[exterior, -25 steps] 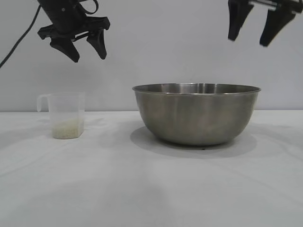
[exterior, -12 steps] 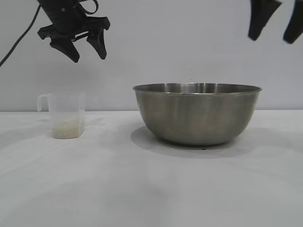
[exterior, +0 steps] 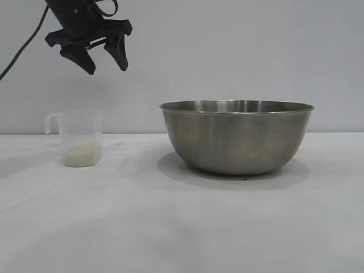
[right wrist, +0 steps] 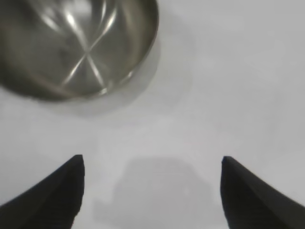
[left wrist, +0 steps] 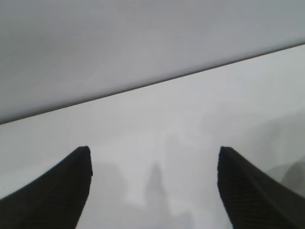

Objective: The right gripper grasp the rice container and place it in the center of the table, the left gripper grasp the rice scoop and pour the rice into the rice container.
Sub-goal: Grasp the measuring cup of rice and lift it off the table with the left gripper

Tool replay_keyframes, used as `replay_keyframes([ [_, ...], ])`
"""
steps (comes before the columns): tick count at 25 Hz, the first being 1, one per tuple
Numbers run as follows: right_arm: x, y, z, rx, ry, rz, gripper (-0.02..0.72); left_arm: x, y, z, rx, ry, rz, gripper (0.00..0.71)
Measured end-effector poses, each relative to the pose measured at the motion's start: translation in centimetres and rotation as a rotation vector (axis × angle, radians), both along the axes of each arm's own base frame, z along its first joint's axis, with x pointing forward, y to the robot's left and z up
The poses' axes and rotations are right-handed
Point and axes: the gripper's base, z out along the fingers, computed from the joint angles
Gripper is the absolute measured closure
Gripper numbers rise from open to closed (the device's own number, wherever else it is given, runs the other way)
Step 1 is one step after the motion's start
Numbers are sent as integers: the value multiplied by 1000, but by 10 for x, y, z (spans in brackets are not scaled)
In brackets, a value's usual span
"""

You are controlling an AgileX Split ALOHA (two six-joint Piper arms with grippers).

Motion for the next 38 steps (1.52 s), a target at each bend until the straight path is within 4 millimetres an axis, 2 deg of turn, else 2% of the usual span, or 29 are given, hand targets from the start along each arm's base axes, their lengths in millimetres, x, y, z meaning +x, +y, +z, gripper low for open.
replay_keyframes([
  [6,-75,-11,1,0,-92,19,159,0,0,0,3,1,-1,224],
  [9,-100,-14,-2,4,-115,15,159,0,1,0,24,-1,-7,224],
  [10,-106,-15,-4,-2,-115,17,216,0,1,-1,26,-2,-8,224],
  [11,-111,-16,-5,-6,-110,19,213,0,1,-1,26,-1,-8,224],
  [13,-119,-17,-7,-6,-104,19,273,0,1,-1,26,1,-9,224],
  [20,-143,-21,-7,-18,-133,29,269,0,1,-1,28,1,-9,224],
  [25,-165,-27,-5,-4,-253,-16,269,0,1,-1,28,3,-10,224],
  [28,-175,-31,-11,19,-311,-68,269,-1,1,-1,31,5,-11,224],
  [33,-184,-37,-13,48,-373,-150,269,-1,1,-1,36,6,-13,224],
  [38,-185,-41,-13,55,-383,-212,269,-1,2,0,47,2,-16,224],
])
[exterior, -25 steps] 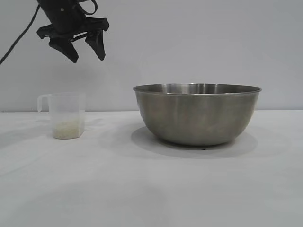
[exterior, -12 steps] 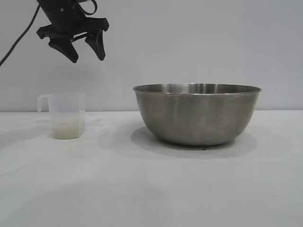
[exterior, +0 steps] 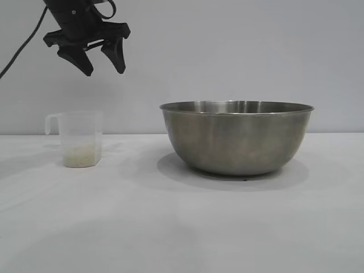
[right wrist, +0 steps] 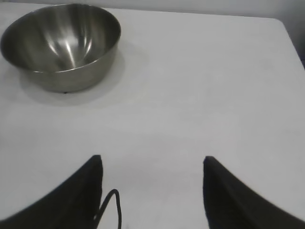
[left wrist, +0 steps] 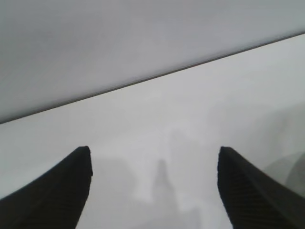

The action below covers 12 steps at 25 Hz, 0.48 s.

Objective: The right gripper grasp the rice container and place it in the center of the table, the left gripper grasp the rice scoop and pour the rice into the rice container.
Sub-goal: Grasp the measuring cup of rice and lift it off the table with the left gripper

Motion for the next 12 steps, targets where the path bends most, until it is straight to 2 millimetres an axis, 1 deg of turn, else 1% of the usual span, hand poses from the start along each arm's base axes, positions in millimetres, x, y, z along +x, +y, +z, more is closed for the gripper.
replay_keyframes([
  [6,0,0,0,2,-2,-4,269,-3,0,3,4,20,-7,224],
  [8,0,0,0,2,-2,-4,269,-5,0,8,2,11,-7,224],
  [12,0,0,0,3,-2,-4,269,-12,2,31,-7,-35,-7,224],
])
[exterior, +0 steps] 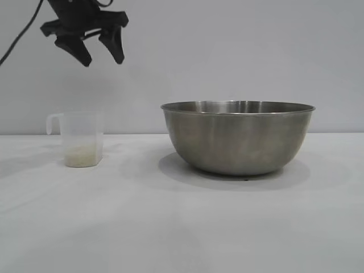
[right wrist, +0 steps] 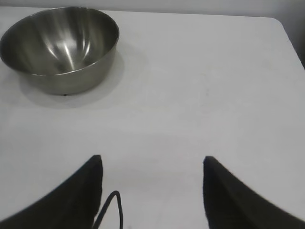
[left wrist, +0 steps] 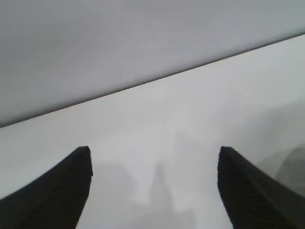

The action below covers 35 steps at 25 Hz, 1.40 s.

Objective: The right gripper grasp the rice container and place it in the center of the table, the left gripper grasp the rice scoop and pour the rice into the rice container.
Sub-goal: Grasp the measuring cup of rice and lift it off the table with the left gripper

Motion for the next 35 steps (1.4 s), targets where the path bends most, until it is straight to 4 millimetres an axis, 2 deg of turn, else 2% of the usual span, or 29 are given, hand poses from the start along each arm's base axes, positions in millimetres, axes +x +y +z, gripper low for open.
replay_keyframes([
  [5,0,0,0,0,0,0,269,-22,6,20,21,-61,-14,224],
  [11,0,0,0,0,0,0,269,-67,20,5,43,-152,22,224],
  [16,0,0,0,0,0,0,269,-106,34,-1,65,-316,65,224],
  [20,0,0,0,0,0,0,269,-132,44,-20,76,-394,102,224],
  [25,0,0,0,-1,0,0,269,-163,55,-57,87,-449,147,224],
  [28,0,0,0,-1,0,0,269,-180,59,-71,84,-504,150,224],
  [32,0,0,0,-1,0,0,269,-190,62,-77,57,-577,168,224],
  [33,0,0,0,-1,0,0,269,-191,61,-80,60,-572,164,279],
  [35,0,0,0,-1,0,0,269,-190,61,-84,61,-563,157,282],
])
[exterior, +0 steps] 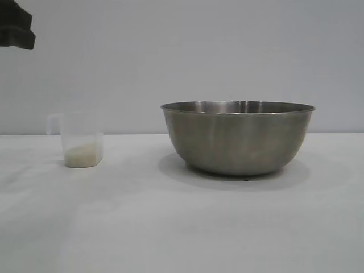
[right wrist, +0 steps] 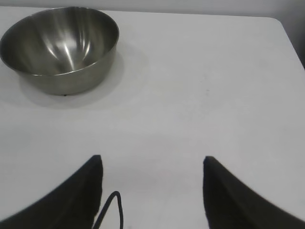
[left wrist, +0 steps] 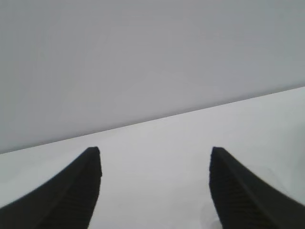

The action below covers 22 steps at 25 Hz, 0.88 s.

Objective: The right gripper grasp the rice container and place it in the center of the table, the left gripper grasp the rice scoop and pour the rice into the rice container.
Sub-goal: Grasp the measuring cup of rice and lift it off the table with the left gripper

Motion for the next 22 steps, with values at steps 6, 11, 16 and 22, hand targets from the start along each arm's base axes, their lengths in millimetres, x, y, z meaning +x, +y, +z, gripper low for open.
replay_keyframes([
  [6,0,0,0,0,0,0,269,1,-1,-19,-4,44,0,282],
  [11,0,0,0,1,0,0,269,-10,-1,-45,5,34,-33,282],
  [16,0,0,0,1,0,0,269,-17,-2,-81,30,145,-58,282],
  [22,0,0,0,1,0,0,269,-14,-4,-93,21,182,-73,282],
])
